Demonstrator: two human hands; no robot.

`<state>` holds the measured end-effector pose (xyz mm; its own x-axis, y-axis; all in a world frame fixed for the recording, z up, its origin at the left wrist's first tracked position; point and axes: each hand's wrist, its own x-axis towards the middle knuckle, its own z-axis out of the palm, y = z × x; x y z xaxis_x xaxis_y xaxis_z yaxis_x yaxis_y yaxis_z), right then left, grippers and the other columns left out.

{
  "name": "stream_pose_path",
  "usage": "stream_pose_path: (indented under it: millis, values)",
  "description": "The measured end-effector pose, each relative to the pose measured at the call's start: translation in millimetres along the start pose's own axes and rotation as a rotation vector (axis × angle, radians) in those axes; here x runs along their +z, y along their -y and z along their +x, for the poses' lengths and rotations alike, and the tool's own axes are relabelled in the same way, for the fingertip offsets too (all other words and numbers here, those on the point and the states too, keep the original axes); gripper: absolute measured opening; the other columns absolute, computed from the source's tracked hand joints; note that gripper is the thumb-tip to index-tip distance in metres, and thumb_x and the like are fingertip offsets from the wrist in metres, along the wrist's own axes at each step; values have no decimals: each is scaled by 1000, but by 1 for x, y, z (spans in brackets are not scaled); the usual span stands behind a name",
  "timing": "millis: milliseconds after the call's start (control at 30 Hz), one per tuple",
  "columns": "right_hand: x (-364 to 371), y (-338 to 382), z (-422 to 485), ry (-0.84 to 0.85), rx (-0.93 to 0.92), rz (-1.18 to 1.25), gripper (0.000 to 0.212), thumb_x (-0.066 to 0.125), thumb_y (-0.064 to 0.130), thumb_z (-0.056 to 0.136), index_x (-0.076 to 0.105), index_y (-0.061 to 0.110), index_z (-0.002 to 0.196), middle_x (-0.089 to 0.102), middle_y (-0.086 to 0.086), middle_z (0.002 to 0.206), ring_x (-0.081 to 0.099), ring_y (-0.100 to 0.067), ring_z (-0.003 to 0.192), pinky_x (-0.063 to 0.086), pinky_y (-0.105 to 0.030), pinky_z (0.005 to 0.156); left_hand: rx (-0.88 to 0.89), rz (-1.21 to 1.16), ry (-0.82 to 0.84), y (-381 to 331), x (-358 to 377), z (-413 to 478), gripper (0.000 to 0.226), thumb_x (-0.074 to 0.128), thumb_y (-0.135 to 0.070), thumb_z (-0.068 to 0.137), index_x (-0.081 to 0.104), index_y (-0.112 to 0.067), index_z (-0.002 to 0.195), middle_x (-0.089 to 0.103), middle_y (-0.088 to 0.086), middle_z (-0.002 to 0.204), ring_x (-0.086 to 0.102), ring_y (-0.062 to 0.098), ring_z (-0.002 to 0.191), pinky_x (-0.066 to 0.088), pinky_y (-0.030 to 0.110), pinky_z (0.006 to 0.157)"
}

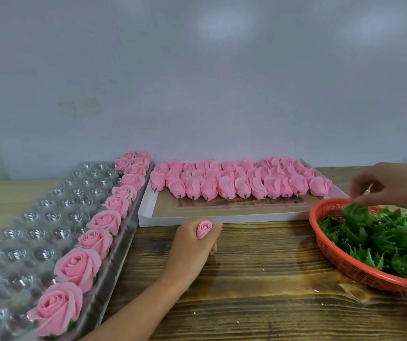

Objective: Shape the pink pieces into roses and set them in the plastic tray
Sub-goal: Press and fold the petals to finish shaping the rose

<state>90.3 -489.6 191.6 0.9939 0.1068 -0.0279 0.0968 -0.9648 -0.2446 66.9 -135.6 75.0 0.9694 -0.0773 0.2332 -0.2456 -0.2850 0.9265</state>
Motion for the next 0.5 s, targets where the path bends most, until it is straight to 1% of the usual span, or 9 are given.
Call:
stream_pose_path:
  millis: [67, 133, 200, 300, 367, 433, 500]
  values:
    - [-1, 0, 1, -37, -2, 51, 33, 75, 19, 84, 69, 48, 71, 73, 20, 74, 67, 3, 61, 52, -31, 68, 0, 3, 1, 0, 0, 0, 37, 57, -29, 92, 54, -18, 58, 56, -5, 51, 56, 4, 54, 45, 9, 59]
    - [-3, -2, 3, -113, 23, 99, 31, 76, 16, 84, 71, 40, 65, 73, 18, 72, 65, 5, 58, 45, -29, 63, -3, 8, 5, 0, 0, 0, 36, 57, -30, 93, 55, -18, 59, 57, -5, 52, 56, 4, 54, 45, 9, 59]
    - [-4, -3, 3, -143, 57, 153, 30, 74, 16, 86, 71, 36, 64, 75, 16, 74, 65, 1, 58, 42, -27, 57, -3, 15, 3, 0, -1, -1, 35, 57, -30, 93, 55, -19, 59, 57, -6, 52, 56, 4, 55, 45, 9, 60]
    - [-6, -3, 0, -125, 79, 232, 27, 74, 21, 86, 72, 43, 71, 77, 12, 82, 70, -14, 77, 48, -28, 57, 5, 22, -1, -1, 0, -1, 35, 57, -30, 93, 55, -19, 59, 57, -6, 52, 57, 4, 55, 45, 10, 61]
    - [-8, -5, 0, -140, 82, 286, 23, 76, 22, 83, 73, 41, 71, 77, 8, 83, 71, -19, 85, 52, -29, 60, 4, 24, 0, -1, -1, -1, 35, 57, -30, 93, 55, -19, 59, 57, -6, 52, 57, 4, 55, 45, 10, 61]
    - [-8, -5, 0, -126, 86, 333, 13, 79, 27, 77, 73, 37, 70, 78, 5, 85, 73, -19, 86, 55, -28, 62, 3, 25, -1, -2, 0, -1, 35, 57, -30, 93, 55, -18, 59, 57, -6, 52, 57, 4, 55, 45, 9, 61]
    - [-6, -7, 1, -108, 81, 314, 12, 79, 29, 77, 72, 36, 70, 78, 5, 85, 73, -16, 81, 57, -27, 63, 1, 33, -5, -2, -1, -1, 36, 57, -30, 93, 55, -17, 60, 57, -5, 53, 57, 5, 55, 45, 9, 61]
